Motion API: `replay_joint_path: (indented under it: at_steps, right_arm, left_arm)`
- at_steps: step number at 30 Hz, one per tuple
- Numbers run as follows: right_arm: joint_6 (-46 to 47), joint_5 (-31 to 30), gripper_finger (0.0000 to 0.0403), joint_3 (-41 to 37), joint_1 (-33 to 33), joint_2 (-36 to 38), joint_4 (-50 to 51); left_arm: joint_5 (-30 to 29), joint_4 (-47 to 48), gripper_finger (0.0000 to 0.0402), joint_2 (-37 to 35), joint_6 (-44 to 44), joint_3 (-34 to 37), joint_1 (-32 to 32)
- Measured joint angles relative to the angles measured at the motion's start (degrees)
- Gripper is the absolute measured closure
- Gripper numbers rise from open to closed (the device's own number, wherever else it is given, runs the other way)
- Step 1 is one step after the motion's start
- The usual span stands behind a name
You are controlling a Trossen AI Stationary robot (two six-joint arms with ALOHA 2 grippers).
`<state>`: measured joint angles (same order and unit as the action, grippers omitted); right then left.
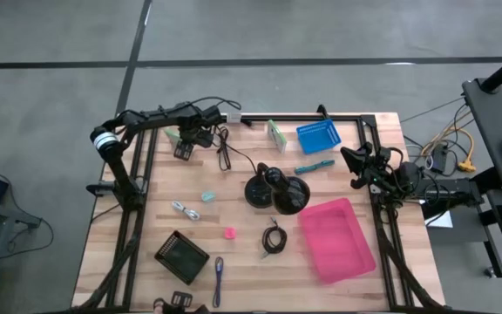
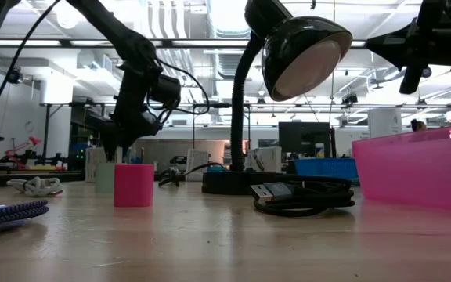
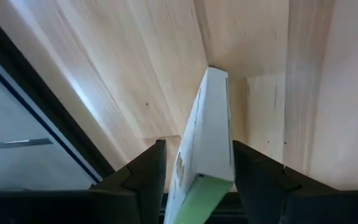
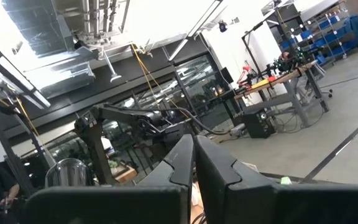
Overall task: Pick and place items into bin
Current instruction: Put the left white card reader box into the blue bin
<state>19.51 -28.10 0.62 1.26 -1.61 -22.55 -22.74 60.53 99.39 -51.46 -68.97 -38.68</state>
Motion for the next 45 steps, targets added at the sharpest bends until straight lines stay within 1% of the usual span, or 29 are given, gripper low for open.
replay_joint_path:
  at_steps: [3,10,12,19,26,32,36,39,43,45]
  right_arm:
    - [0.0,0.0,0.0394,0.0,-0.01,0.0,0.0]
    - [-0.02,0.0,0.0394,0.0,0.01,0.0,0.0]
    - [-0.02,0.0,0.0394,0.0,-0.01,0.0,0.0]
    - [-0.02,0.0,0.0394,0.0,0.0,0.0,-0.01]
    - [-0.04,0.0,0.0394,0.0,0.01,0.0,-0.04]
    - [-0.13,-0.02,0.0394,0.0,0.01,0.0,-0.08]
    - [-0.11,-0.02,0.0394,0.01,0.0,0.0,-0.3]
    - [0.01,0.02,0.0394,0.01,-0.01,0.0,-0.73]
    - [-0.86,3.51,0.0394,0.01,0.0,0.01,-1.43]
    - [-2.73,5.66,0.0394,0.0,0.01,0.01,-1.99]
  left_arm:
    - [0.11,-0.15,0.0268,-0.02,0.0,1.08,0.0]
    - [-0.13,-0.06,0.0358,-0.08,0.13,3.34,0.0]
    - [-0.13,-0.02,0.0376,-0.11,0.72,3.32,0.0]
    - [0.01,0.0,0.0376,-0.36,3.47,3.23,0.0]
    - [1.46,0.47,0.0376,-1.09,9.4,1.61,0.0]
    - [10.19,0.24,0.0376,-2.58,16.47,-1.93,-0.02]
    - [13.22,-0.58,0.0376,-4.64,19.54,-4.17,0.0]
    - [14.93,-1.68,0.0376,-7.3,19.94,-5.13,-0.02]
    - [20.26,-2.5,0.0376,-11.18,23.69,-6.21,-0.17]
    - [21.59,-3.05,0.0376,-13.52,25.67,-6.28,-0.2]
